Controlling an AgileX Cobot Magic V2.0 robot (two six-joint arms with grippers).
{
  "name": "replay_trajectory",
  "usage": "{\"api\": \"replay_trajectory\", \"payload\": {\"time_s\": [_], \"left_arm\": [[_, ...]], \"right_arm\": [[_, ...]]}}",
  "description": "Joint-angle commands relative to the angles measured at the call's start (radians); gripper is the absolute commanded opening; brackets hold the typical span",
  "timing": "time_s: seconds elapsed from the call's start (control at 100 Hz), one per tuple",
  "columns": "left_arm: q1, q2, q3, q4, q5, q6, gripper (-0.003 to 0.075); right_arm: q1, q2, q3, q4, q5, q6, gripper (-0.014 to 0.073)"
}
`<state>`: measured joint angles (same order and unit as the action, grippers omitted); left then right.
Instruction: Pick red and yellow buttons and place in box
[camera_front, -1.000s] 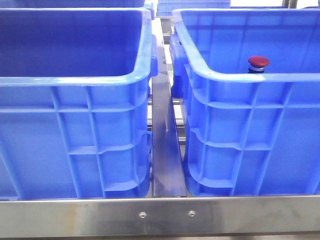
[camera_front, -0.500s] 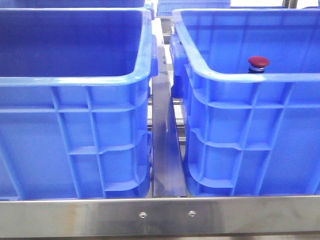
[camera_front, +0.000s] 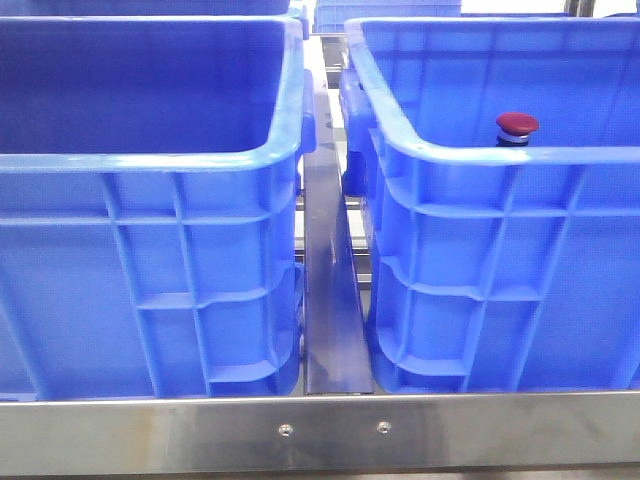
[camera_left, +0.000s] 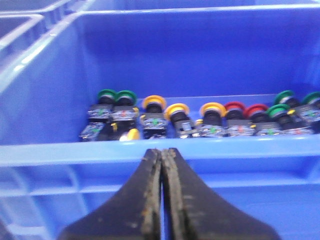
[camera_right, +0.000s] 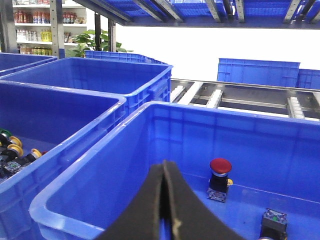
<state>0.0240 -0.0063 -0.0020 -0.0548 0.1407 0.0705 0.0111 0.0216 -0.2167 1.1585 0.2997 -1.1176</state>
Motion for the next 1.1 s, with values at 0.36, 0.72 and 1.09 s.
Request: {"api": "replay_trajectory", "payload": {"time_s": [0.36, 0.72, 1.09], "left_arm": [[0.014, -0.029, 0.021, 0.029, -0.074, -0.071, -0.0020], [0.012, -0.029, 0.021, 0.047, -0.078, -0.077, -0.0020], [0.012, -0.029, 0.021, 0.047, -0.078, -0.077, -0.0020]], "right_arm": [[-0.002, 0.013, -0.027, 0.025, -0.043, -0.006, -0.0095], [-0.002, 0.013, -0.027, 0.025, -0.043, -0.006, -0.0095], [-0.002, 0.013, -0.027, 0.025, -0.043, -0.006, -0.0095]]}}
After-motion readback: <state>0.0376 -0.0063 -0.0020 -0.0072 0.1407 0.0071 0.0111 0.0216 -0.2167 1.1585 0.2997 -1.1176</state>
